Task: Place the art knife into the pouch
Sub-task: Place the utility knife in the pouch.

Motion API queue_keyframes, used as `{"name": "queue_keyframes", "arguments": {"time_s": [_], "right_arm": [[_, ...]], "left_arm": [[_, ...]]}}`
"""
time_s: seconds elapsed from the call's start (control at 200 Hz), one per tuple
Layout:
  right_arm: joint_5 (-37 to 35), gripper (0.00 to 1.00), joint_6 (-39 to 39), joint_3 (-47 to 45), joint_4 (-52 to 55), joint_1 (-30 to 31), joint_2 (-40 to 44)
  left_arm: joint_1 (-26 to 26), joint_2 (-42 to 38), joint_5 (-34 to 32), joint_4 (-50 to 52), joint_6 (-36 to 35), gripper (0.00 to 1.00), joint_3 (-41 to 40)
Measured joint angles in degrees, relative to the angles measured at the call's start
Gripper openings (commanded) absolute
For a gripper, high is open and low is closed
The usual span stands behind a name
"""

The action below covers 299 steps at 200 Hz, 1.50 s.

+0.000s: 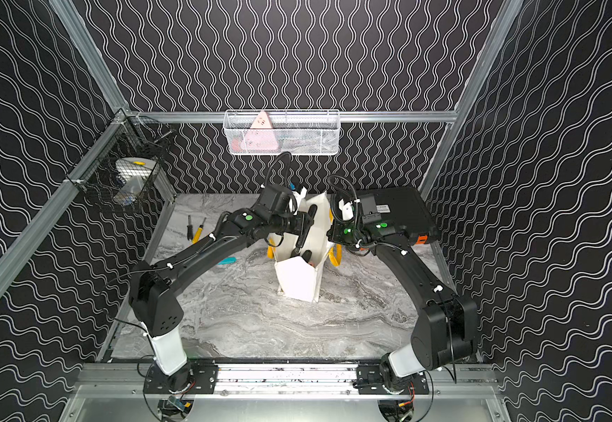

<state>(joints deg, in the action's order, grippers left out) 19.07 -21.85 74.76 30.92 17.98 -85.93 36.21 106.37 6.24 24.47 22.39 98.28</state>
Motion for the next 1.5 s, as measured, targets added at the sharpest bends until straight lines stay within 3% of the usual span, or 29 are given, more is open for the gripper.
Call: {"name": "queue_keyframes", "arguments": {"time_s": [0.6,0.996,1.496], "right_arm": [[-0.39,0.0,0.02,-0.02,-0.61,0.07,-0.7],[-0.5,0.0,0.24,-0.04,-0.55,0.07,-0.44],[-2.71,0.0,0.63,0.79,2.19,0.0,0.5]], "left_arm": [[3.43,13.33,3.65,1.27,-1.68,0.25,-0.31],[3.67,17.44,-0.74,7.54,-6.05,0.25,-0.46],[1.05,15.93,-8.94,11.08,-9.22,0.26,-5.4]]}}
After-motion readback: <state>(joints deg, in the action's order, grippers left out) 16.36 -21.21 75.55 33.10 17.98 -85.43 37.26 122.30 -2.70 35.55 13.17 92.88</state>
